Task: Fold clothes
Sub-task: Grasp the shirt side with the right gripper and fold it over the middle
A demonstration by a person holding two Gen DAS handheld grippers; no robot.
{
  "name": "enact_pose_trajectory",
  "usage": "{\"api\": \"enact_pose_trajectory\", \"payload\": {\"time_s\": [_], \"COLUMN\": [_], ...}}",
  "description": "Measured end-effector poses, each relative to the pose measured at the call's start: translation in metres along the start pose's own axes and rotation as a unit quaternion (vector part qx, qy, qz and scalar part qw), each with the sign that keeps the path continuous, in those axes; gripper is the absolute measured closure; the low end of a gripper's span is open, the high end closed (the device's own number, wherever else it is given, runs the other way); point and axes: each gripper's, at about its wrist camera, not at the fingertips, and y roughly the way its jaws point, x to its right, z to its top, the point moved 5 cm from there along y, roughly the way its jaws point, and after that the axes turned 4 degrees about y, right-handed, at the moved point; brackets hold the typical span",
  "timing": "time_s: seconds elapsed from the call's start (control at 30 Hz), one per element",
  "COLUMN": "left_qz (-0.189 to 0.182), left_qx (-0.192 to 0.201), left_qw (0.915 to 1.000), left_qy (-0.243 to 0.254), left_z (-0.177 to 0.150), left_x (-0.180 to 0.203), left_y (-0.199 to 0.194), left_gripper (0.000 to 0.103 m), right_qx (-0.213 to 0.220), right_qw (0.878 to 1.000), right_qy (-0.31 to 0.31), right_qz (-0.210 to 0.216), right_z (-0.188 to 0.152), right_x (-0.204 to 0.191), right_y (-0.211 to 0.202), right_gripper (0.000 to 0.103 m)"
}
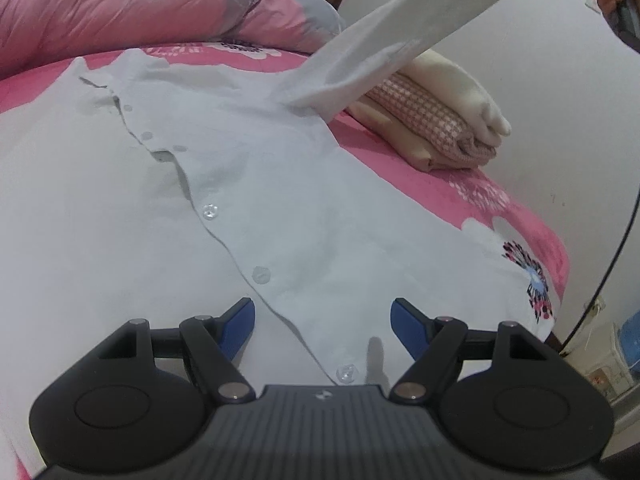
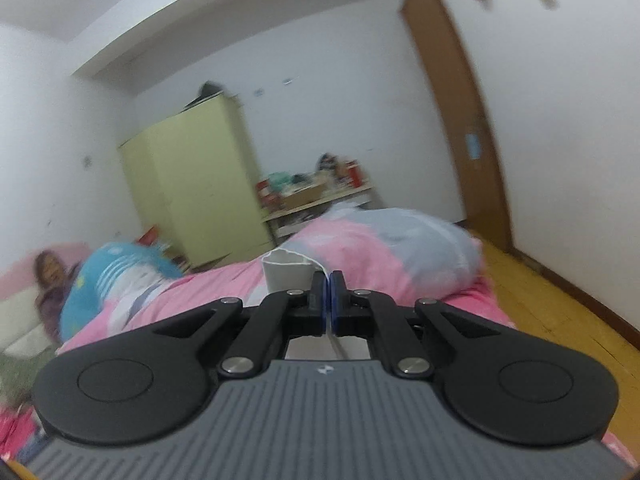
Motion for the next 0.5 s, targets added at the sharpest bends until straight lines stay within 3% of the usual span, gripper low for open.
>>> {"api": "enact_pose_trajectory", "payload": {"time_s": [0.23, 0.4, 0.5], "left_qz": [0.015, 0.05, 0.073], "left_qx": [0.052, 0.084, 0.094], "left_qw": [0.9976, 0.9922, 0.9885], "left_qy": [-0.043, -0.077, -0.093], "left_z": [-0.001, -0.01, -0.017], "left_x": [-0.029, -0.058, -0.076], "left_y": [-0.054, -0.098, -0.119], "left_gripper": [0.027, 0.027, 0.027], "right_qx": [-0.04, -0.092, -0.133], "right_qw": [0.994, 0.979, 0.966], "right_qy": [-0.078, -0.122, -0.14], "right_qz": [0.064, 0.134, 0.173], "right_z": [-0.008, -0.051, -0.099], "right_x": [-0.111, -0.199, -0.245], "right_y": [0.026, 0.053, 0.073], "right_gripper": [0.103, 0.103, 0.103]}}
